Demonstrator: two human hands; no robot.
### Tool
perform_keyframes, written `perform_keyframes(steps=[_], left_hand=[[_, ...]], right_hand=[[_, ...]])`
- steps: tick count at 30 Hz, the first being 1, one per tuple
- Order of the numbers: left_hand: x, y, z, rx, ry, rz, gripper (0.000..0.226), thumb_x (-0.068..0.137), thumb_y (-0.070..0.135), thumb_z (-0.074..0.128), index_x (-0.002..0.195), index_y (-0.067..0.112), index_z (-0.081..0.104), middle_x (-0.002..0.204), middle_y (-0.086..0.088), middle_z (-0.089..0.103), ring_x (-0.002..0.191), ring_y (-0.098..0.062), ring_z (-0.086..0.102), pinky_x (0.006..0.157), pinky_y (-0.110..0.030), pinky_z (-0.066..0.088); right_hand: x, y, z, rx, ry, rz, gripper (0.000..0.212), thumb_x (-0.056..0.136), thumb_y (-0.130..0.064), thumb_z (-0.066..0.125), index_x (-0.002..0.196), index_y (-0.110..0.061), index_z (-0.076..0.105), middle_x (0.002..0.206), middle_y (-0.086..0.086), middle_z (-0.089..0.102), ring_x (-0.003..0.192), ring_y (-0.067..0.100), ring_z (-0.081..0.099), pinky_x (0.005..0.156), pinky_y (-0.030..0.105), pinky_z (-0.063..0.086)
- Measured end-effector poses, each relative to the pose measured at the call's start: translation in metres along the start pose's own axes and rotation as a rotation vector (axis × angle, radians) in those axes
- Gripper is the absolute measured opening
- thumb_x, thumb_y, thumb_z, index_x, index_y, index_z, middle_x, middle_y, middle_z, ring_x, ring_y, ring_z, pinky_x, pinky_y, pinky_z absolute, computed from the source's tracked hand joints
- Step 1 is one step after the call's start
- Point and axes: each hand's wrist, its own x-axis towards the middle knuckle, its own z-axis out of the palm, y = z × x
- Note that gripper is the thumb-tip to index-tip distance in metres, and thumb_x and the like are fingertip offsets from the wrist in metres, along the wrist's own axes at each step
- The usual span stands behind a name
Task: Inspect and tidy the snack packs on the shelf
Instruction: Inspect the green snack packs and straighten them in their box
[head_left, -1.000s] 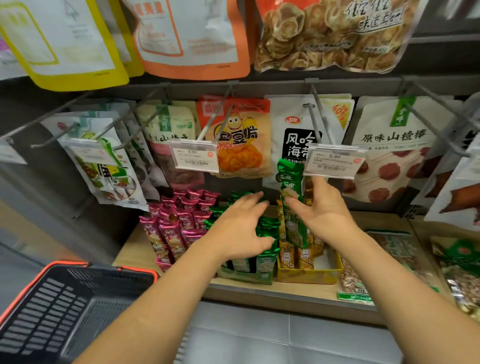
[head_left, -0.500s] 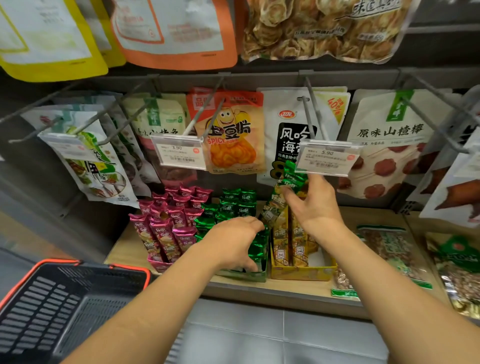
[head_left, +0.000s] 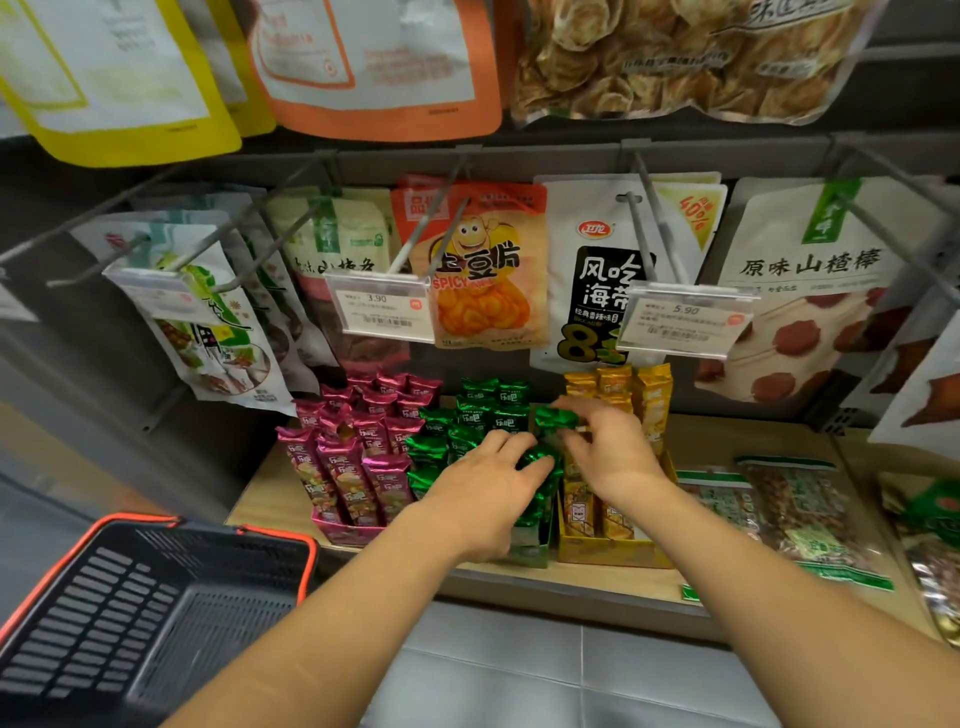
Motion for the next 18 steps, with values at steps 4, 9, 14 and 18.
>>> perform_keyframes(steps=[4,9,14,18], left_hand=[[-0.001,0.000,0.002,0.045,0.114,0.011,0.077,0.076,0.003,0.064,0.147,0.010,0.033,0.141,-0.012,0.037,0.128,-0.030,0.032,0.102,-0.040,0.039],[0.001,-0.004,0.001,0.027,0.103,0.004,0.077,0.078,0.014,0.074,0.145,0.014,0.036,0.147,-0.005,0.043,0.143,-0.023,0.026,0.121,-0.042,0.014],[0.001,-0.009,0.002,-0.069,0.104,0.004,0.076,0.082,0.019,0.074,0.148,0.018,0.034,0.152,-0.001,0.040,0.145,-0.019,0.025,0.120,-0.039,0.017],[0.005,-0.006,0.010,-0.119,0.205,-0.040,0.077,0.080,0.034,0.075,0.145,0.015,0.038,0.147,-0.004,0.046,0.140,-0.022,0.034,0.117,-0.035,0.025]], right_hand=[[0.002,0.005,0.010,-0.182,-0.156,0.035,0.037,0.100,-0.019,0.047,0.136,-0.020,0.055,0.137,0.012,0.055,0.127,0.029,0.049,0.105,0.031,0.039],[0.010,0.002,0.005,-0.054,-0.390,0.120,0.047,0.104,-0.035,0.035,0.150,-0.025,0.035,0.154,0.008,0.036,0.141,0.025,0.033,0.112,0.030,0.029],[0.003,0.000,-0.003,0.099,-0.377,0.156,0.062,0.100,-0.038,0.046,0.154,-0.033,0.015,0.124,0.002,0.060,0.113,0.021,0.055,0.085,0.024,0.039],[0.006,-0.005,-0.013,0.116,-0.308,0.161,0.065,0.092,-0.043,0.060,0.147,-0.027,0.030,0.131,0.005,0.055,0.113,0.021,0.057,0.087,0.027,0.044]])
